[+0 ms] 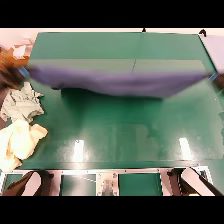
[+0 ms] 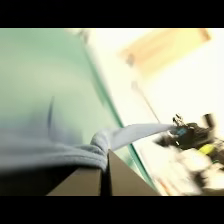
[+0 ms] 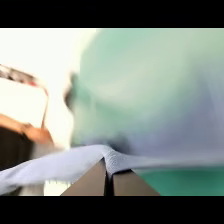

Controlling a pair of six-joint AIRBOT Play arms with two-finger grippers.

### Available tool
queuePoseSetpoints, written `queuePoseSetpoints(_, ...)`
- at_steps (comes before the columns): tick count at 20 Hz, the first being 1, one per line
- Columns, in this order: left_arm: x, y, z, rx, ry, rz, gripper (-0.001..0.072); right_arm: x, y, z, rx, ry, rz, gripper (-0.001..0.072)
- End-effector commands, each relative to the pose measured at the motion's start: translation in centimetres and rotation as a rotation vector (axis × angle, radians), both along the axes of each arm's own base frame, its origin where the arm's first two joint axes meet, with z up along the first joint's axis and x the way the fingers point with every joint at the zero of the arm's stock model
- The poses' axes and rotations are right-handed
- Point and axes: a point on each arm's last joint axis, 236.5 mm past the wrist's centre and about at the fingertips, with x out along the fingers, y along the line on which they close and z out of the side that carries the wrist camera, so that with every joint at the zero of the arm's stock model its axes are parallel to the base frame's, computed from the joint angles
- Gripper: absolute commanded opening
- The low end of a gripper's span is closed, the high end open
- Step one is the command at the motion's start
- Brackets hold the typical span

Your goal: Fold the shirts.

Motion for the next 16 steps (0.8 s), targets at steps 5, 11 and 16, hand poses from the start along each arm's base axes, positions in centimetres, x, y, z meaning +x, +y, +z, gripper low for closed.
queuePoseSetpoints(5, -14.9, -5.6, 29.4, 0.262, -0.785, 0.291, 0.0023, -11.0, 8.7, 34.2, -0.401, -0.896, -0.157, 0.0011)
queuePoseSetpoints(11, -11.6, -2.1, 27.0, 0.350, -0.571, 0.457, 0.0023, -9.5, 5.8, 32.5, -0.542, -0.765, -0.313, 0.0011)
queuePoseSetpoints(16, -3.2, 1.5, 16.9, 0.368, -0.182, 0.328, 0.0023, -3.3, 0.3, 23.3, -0.455, -0.517, -0.295, 0.0011)
